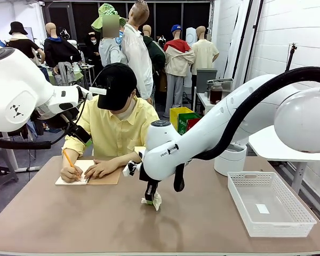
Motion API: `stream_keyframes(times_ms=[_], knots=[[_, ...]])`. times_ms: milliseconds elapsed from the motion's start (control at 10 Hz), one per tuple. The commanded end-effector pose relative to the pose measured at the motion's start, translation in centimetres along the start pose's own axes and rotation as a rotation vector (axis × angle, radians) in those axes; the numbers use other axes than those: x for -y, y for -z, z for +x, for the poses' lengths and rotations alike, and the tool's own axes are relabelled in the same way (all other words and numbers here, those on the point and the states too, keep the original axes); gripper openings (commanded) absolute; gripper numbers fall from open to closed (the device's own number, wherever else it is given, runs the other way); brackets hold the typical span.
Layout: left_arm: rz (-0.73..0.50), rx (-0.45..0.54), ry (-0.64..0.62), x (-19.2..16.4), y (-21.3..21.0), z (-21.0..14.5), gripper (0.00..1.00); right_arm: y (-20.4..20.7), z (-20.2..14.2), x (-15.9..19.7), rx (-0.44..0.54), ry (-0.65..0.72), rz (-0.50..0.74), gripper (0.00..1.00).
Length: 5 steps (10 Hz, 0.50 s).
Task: Sort the paper based on its condition.
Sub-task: If a person hands you a paper, place it in the Organizing basket , and if it's crumpled, put it in the Trash can.
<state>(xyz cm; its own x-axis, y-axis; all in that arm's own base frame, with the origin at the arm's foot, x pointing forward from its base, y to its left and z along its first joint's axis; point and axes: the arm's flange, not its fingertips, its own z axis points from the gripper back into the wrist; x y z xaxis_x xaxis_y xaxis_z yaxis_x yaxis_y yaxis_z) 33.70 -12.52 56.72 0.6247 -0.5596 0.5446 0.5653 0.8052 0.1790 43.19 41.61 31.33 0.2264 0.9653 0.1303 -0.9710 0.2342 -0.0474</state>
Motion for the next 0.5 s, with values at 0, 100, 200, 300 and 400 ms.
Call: stream_keyframes(times_ms=[0, 100, 200, 300, 400], knots=[[0.001, 0.001, 0.000, -0.1, 0.0, 0.0, 1.00, -1.7, -0.6, 0.1, -0.037, 0.007, 0.021, 0.22], [0.001, 0.001, 0.000, -0.1, 0.0, 0.0, 1.00, -3.3, -1.6, 0.5, -0.041, 0.008, 0.026, 0.22], [0.001, 0.001, 0.000, -0.1, 0.0, 0.0, 1.00, -4.9, -2.8, 1.2, -0.072, 0.008, 0.025, 0.22], [0.001, 0.001, 0.000, -0.1, 0.0, 0.0, 1.00, -6.9, -4.4, 2.1, -0.101, 0.013, 0.022, 0.22], [0.001, 0.001, 0.000, -0.1, 0.0, 0.0, 1.00, -8.7, -5.8, 3.0, -0.122, 0.011, 0.013, 0.22]])
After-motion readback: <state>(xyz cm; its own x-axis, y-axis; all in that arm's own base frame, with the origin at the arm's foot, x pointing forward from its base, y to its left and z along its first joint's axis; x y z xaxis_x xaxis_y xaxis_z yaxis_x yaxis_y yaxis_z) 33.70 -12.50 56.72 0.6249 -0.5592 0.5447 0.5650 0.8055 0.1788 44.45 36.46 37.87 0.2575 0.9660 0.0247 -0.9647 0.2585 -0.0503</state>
